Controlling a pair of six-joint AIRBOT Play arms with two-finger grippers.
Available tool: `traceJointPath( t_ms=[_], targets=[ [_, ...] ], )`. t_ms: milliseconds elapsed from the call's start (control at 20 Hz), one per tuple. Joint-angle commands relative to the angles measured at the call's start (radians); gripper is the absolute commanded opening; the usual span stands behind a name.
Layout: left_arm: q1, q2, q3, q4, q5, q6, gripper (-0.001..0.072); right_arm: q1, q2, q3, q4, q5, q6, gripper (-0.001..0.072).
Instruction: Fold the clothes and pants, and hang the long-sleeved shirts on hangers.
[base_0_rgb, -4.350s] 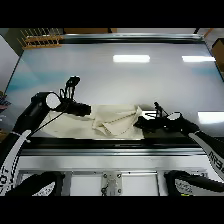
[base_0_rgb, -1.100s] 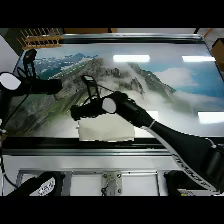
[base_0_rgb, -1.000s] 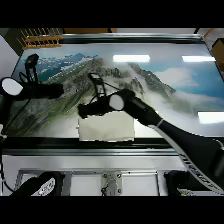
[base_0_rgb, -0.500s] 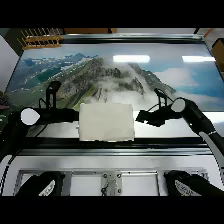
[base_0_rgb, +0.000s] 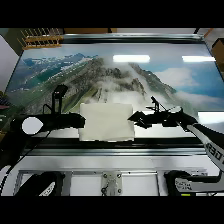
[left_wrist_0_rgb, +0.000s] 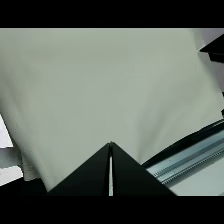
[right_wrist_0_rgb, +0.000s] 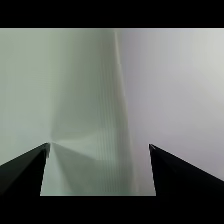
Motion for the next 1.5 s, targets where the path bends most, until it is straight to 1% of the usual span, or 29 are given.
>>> traceJointPath(
  t_ms=[0,200,250,350,450,500,550,700,750,850,950,1050,1150,1250,1300,1450],
  targets=[
    [-0.007,0.005,0.0,0.002,-0.003,-0.029,0.0016,0.091,-0.092,0.048,0.138,-0.005,-0.1,0.072],
    [-0.007,0.005,0.0,0.002,-0.003,-0.034,0.0016,0.196,-0.104,0.099,0.159,-0.005,-0.101,0.0713],
    [-0.007,0.005,0.0,0.002,-0.003,-0.034,0.0016,0.207,-0.104,0.106,0.156,-0.005,-0.103,0.0585],
    [-0.007,0.005,0.0,0.002,-0.003,-0.034,0.0016,0.211,-0.101,0.121,0.151,-0.001,-0.142,0.0011],
    [-0.007,0.005,0.0,0.001,-0.003,-0.044,0.0016,0.187,-0.075,0.148,0.09,-0.001,-0.137,0.0014],
    [-0.007,0.005,0.0,0.002,-0.003,-0.043,0.0016,0.153,-0.045,0.169,0.019,-0.002,-0.1,0.0014],
    [-0.007,0.005,0.0,0.002,-0.003,-0.044,0.0016,0.096,-0.001,0.194,-0.08,-0.002,-0.036,0.0014],
    [-0.007,0.005,0.0,0.002,-0.003,-0.043,0.0016,-0.148,0.15,0.261,-0.402,-0.002,0.169,0.0015],
    [-0.007,0.005,0.0,0.002,-0.003,-0.043,0.0016,-0.251,0.201,0.272,-0.491,-0.002,0.214,0.0015],
    [-0.007,0.004,0.0,0.002,-0.003,-0.043,0.0016,-0.45,0.277,0.274,-0.586,-0.006,0.242,0.0015],
    [-0.007,0.004,0.0,0.002,-0.003,-0.043,0.0016,-0.658,0.321,0.274,-0.621,0.002,0.249,0.0015],
    [-0.007,0.004,0.0,0.002,-0.002,-0.043,0.0016,-0.847,0.333,0.274,-0.621,0.016,0.261,0.0015],
    [-0.007,0.004,0.0,0.002,-0.002,-0.043,0.0016,-0.981,0.333,0.26,-0.64,0.022,0.33,0.0014],
    [-0.007,0.004,0.0,0.002,-0.002,-0.043,0.0016,-1.067,0.335,0.22,-0.683,0.023,0.42,0.0015],
    [-0.007,0.004,0.0,0.002,-0.002,-0.043,0.0016,-1.087,0.337,0.195,-0.702,0.026,0.447,0.0014],
    [-0.007,0.004,0.0,0.002,0.002,-0.043,0.0016,-1.086,0.35,0.112,-0.736,0.042,0.484,0.0014]
  ],
)
